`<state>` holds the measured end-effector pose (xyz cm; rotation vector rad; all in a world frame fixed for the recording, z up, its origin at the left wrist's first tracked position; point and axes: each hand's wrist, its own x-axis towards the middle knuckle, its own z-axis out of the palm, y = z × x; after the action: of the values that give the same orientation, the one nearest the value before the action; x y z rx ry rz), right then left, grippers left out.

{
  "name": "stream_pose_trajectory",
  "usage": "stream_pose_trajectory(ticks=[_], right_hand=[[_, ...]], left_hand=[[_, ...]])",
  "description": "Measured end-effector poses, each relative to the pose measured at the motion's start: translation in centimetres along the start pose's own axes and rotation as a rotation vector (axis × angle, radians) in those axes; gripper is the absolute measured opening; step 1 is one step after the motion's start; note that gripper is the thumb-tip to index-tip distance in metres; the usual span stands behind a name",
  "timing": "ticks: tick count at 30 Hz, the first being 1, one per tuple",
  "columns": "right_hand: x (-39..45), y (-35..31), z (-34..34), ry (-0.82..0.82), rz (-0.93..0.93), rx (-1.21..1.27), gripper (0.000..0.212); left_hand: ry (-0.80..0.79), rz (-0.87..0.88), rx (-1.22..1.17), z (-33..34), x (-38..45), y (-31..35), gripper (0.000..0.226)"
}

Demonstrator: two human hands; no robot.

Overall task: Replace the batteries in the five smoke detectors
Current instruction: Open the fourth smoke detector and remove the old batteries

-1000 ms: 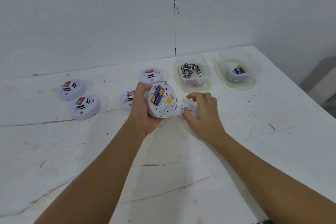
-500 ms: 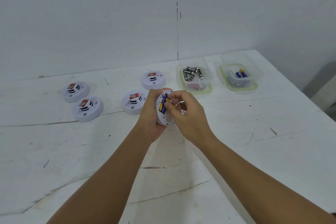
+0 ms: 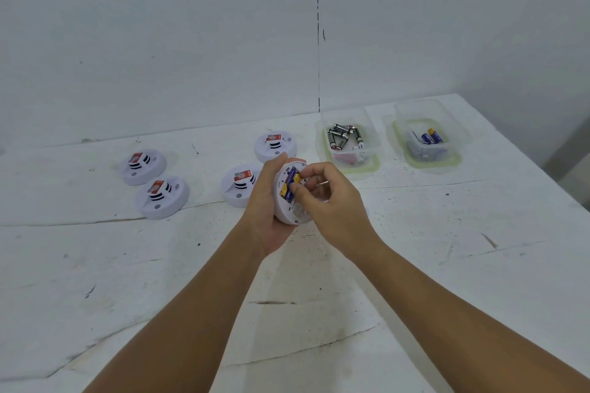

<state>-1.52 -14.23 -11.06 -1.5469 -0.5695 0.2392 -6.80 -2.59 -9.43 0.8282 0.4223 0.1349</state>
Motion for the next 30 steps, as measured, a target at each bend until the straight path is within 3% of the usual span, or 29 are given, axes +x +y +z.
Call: stream_pose_trajectory(ticks=[6,26,30], right_hand=[[0.4,0.2,0.6,-0.046,-0.004,0.026,0.014],[0.6,0.5,1.2,-0.058,-0.06,-0.004,0.025],[0.6,0.3,1.5,0.001,-0.075,0.016,0.023]], left_hand=[[0.02,0.012,0.022,0.1,0.0,0.2,0.025],[0.013,0.052,-0.062,-1.0,1.1,-0.1,0.027],[0.022,0.04,-0.02,-0.7,1.2,-0.1,0.026]])
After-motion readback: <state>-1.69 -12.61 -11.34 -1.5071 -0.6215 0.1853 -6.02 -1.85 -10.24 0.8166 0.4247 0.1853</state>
